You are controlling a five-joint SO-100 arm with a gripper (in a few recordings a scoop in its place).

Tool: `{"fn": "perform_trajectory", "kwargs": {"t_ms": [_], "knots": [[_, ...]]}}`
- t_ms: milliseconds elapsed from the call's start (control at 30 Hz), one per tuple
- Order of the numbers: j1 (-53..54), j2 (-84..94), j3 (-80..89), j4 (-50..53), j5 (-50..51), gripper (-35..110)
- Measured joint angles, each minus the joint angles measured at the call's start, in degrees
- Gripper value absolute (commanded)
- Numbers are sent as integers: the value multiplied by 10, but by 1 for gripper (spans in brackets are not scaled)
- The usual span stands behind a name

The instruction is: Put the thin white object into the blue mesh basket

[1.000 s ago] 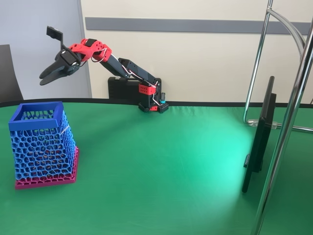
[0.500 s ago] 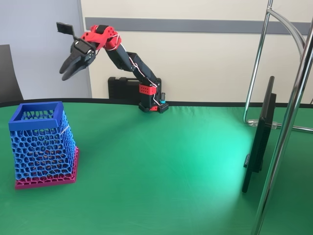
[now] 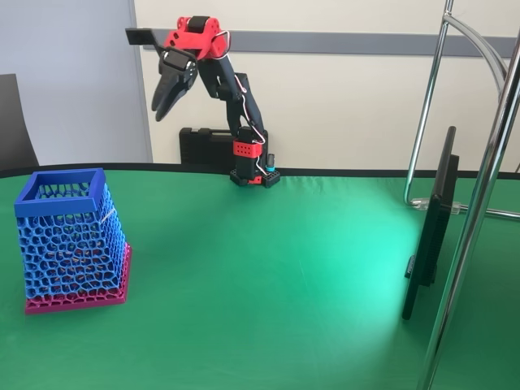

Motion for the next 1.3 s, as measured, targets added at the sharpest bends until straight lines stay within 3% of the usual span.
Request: {"fn": "perform_trajectory", "kwargs": {"t_ms": [367,1067,1300], "knots": [[-86,169,288,-4,71,22],[-250,525,872,-290,210,13],[-266,639,1028,-372,237,2]]}}
